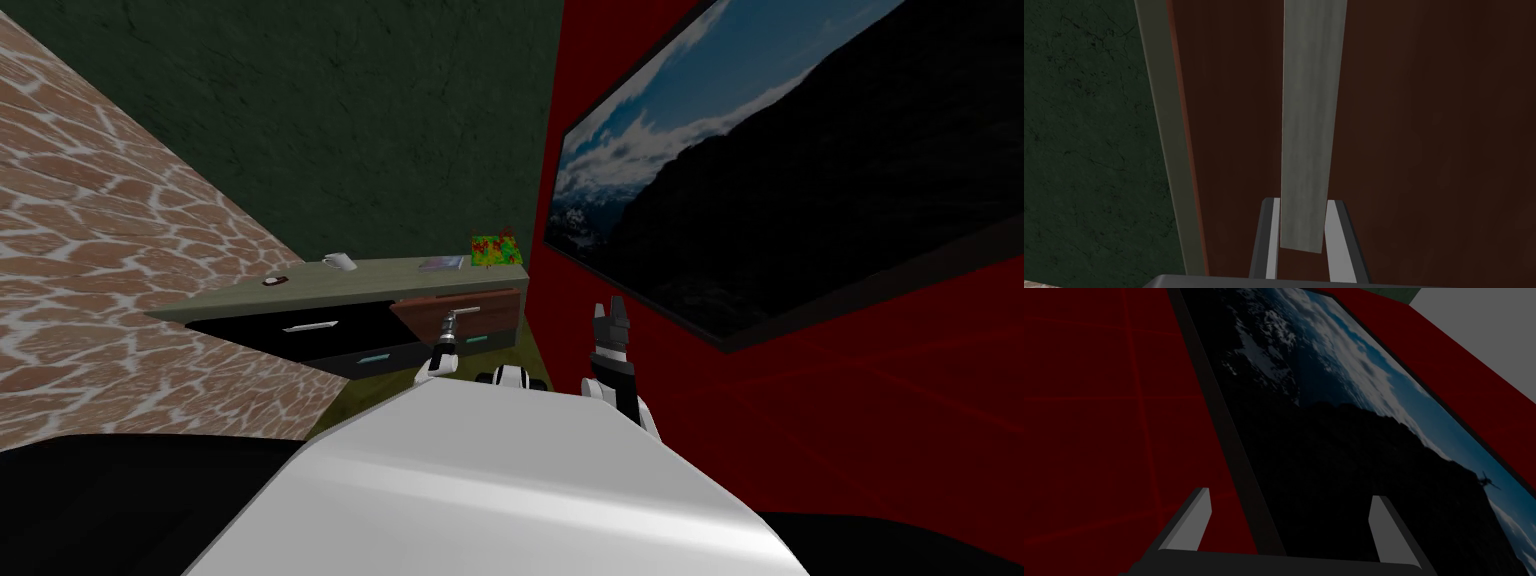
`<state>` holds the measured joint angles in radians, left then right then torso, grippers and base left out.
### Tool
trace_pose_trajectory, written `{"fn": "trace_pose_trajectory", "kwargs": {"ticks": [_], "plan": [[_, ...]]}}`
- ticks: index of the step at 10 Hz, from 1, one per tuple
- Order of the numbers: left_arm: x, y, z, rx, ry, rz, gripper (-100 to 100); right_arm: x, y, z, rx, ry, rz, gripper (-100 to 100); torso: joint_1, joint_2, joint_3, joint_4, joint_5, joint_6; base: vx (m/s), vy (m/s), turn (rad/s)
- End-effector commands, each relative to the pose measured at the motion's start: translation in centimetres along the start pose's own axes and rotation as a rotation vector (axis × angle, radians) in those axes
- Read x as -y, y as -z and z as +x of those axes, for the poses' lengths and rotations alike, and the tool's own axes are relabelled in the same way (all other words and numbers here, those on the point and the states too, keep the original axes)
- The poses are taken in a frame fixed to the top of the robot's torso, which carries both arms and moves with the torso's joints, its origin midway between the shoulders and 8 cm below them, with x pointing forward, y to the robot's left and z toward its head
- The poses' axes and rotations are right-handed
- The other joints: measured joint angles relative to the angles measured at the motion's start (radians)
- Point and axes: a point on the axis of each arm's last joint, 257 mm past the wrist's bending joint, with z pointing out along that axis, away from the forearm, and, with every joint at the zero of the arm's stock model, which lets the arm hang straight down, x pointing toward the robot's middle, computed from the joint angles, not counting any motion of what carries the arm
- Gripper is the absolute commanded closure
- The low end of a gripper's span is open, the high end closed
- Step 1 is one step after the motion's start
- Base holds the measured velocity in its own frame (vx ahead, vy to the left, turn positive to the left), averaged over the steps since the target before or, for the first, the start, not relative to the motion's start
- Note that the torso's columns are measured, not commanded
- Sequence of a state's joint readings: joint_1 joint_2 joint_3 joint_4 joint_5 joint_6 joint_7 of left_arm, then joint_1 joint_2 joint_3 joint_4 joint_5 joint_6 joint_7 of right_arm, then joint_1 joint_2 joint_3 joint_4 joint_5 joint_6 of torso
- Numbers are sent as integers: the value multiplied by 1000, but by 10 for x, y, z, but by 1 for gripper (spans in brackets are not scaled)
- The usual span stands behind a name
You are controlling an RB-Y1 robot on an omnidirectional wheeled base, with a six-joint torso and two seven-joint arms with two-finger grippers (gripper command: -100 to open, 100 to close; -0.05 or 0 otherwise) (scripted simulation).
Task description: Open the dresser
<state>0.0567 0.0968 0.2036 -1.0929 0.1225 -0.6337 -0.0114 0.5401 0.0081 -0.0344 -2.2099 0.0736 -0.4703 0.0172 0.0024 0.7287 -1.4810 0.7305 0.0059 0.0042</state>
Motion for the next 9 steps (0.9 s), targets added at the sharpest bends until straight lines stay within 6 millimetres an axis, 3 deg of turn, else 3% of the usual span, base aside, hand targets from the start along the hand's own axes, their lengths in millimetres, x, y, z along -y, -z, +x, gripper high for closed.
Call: {"fn": "trace_pose_trajectory", "kwargs": {"ticks": [1,2,3,5,7,8,9], "plan": [[-20,3,1,-2,0,-49,100,0,0,0,0,0,0,0,0,1,1,-1,1,0,-44,-16,0],[-20,3,1,-2,0,-49,100,0,0,0,0,0,0,0,2,-3,-1,-3,2,0,-7,-3,5],[-7,-18,-2,-3,1,-13,100,0,0,0,0,0,0,0,4,-6,-3,-3,3,0,-77,-33,-15],[-22,-12,-4,-1,-1,-49,100,0,0,0,0,0,0,0,0,1,1,-1,1,0,-63,-26,-10],[-22,-12,-4,-1,-1,-49,100,0,0,0,0,0,0,0,2,-3,-1,-2,2,0,-6,-4,6],[-4,-34,-7,-1,1,-4,100,0,0,0,0,0,0,0,3,-4,-2,-3,2,0,-68,-39,-18],[-13,-32,-7,0,0,-25,100,0,0,0,0,0,0,0,0,1,0,0,0,0,-77,-56,-3]]}}
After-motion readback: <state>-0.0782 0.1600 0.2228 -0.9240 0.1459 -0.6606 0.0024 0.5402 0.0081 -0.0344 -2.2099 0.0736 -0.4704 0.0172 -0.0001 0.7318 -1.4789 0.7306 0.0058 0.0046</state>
